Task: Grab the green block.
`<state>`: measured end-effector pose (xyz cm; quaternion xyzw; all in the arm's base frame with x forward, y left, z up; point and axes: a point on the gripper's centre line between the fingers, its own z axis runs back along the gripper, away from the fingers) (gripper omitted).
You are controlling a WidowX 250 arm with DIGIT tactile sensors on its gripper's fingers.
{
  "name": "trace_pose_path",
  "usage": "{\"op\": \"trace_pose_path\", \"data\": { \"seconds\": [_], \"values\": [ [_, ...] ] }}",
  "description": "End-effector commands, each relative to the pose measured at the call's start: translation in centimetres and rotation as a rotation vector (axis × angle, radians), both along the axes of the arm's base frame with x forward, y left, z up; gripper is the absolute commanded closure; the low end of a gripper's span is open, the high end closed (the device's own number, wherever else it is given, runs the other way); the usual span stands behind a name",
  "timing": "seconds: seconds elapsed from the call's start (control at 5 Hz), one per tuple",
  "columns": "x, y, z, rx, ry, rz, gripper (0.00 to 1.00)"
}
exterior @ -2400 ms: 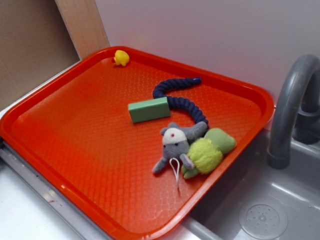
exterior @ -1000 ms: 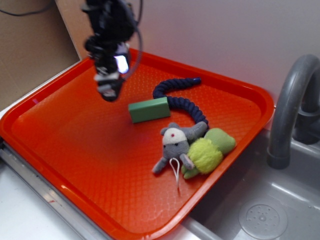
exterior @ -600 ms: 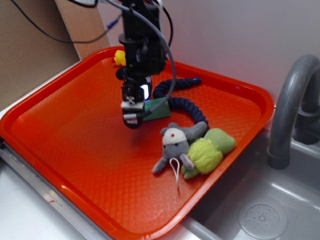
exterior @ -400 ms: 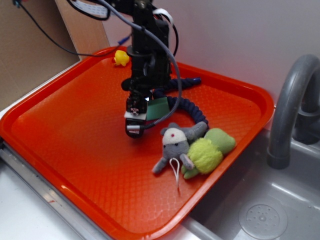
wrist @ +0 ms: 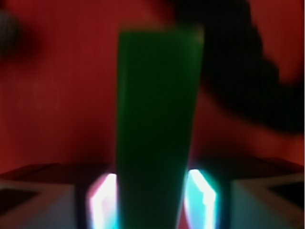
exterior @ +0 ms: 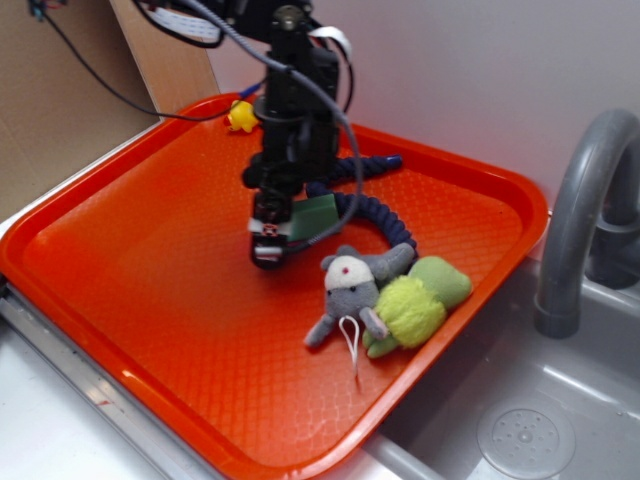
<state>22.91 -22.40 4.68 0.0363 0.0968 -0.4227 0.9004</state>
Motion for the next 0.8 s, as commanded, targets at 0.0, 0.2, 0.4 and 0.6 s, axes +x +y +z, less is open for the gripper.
{"op": "trace_pose_path", "data": {
  "seconds": [0.0, 0.2, 0.4, 0.6],
  "values": [
    [-2.8, 5.4, 11.0, -0.131, -0.214, 0.308, 1.0],
    [-4.7, 9.4, 14.3, -0.132, -0.288, 0.483, 1.0],
    [-6.9, 11.5, 17.2, -0.096, -0.318, 0.59, 1.0],
    [-8.6, 13.2, 18.7, -0.033, -0.333, 0.739, 1.0]
  ]
}}
